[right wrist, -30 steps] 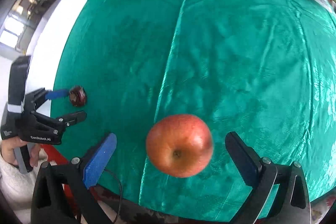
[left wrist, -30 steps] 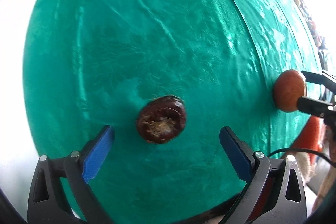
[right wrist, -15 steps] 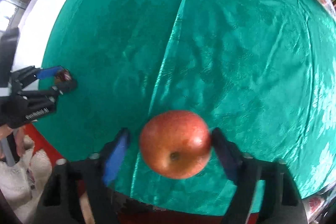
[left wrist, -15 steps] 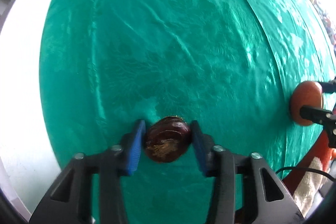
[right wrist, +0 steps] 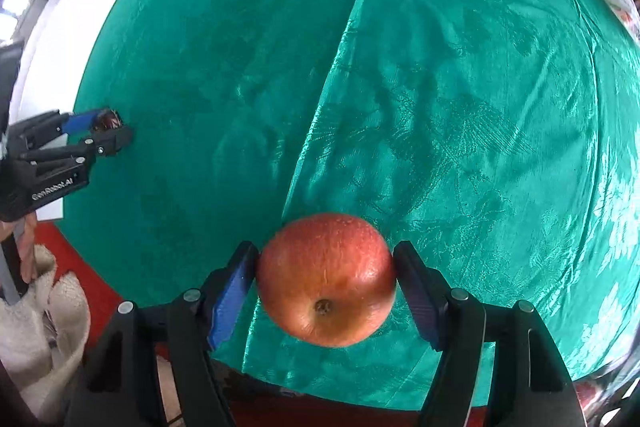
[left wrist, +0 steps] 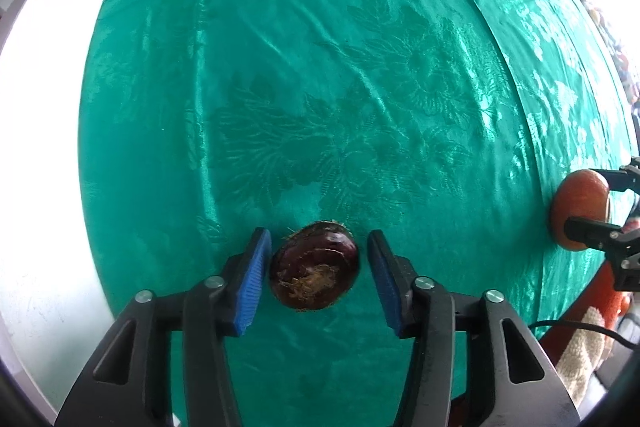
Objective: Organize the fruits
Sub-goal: 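Carry the brown fruit and red apple into the tray and open both grippers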
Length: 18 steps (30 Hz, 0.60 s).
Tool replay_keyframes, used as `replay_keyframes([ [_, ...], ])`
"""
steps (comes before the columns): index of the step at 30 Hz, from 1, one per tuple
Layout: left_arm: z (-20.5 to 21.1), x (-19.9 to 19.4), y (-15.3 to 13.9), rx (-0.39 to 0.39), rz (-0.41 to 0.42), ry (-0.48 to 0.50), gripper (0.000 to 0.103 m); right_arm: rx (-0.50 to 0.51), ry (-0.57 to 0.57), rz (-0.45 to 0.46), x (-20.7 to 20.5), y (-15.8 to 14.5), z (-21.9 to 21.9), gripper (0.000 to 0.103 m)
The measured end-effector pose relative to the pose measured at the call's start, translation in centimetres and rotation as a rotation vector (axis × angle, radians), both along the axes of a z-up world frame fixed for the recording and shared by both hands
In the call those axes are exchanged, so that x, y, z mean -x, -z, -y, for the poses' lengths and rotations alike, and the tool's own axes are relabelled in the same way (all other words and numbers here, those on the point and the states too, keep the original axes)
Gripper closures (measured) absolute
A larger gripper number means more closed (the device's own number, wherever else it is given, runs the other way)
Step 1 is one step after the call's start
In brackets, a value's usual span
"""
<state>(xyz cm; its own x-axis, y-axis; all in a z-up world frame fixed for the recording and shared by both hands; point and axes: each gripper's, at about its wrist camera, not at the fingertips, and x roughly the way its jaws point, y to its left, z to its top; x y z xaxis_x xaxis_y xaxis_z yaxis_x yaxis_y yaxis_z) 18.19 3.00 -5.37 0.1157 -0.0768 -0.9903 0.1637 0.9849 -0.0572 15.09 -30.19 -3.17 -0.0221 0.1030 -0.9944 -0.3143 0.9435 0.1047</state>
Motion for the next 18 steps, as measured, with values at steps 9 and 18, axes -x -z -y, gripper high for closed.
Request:
replay_keyframes([
  [9,0.0,0.8,0.8,0.014,-0.010,-0.006,0.026,0.022,-0.013,-0.019,0.5,0.1,-1.0,0.014],
  [18,1.0,1.3,1.0,-0.024,0.021,-0.003,0.059,0.061,-0.071,0.017,2.8,0.9,-1.7,0.034],
])
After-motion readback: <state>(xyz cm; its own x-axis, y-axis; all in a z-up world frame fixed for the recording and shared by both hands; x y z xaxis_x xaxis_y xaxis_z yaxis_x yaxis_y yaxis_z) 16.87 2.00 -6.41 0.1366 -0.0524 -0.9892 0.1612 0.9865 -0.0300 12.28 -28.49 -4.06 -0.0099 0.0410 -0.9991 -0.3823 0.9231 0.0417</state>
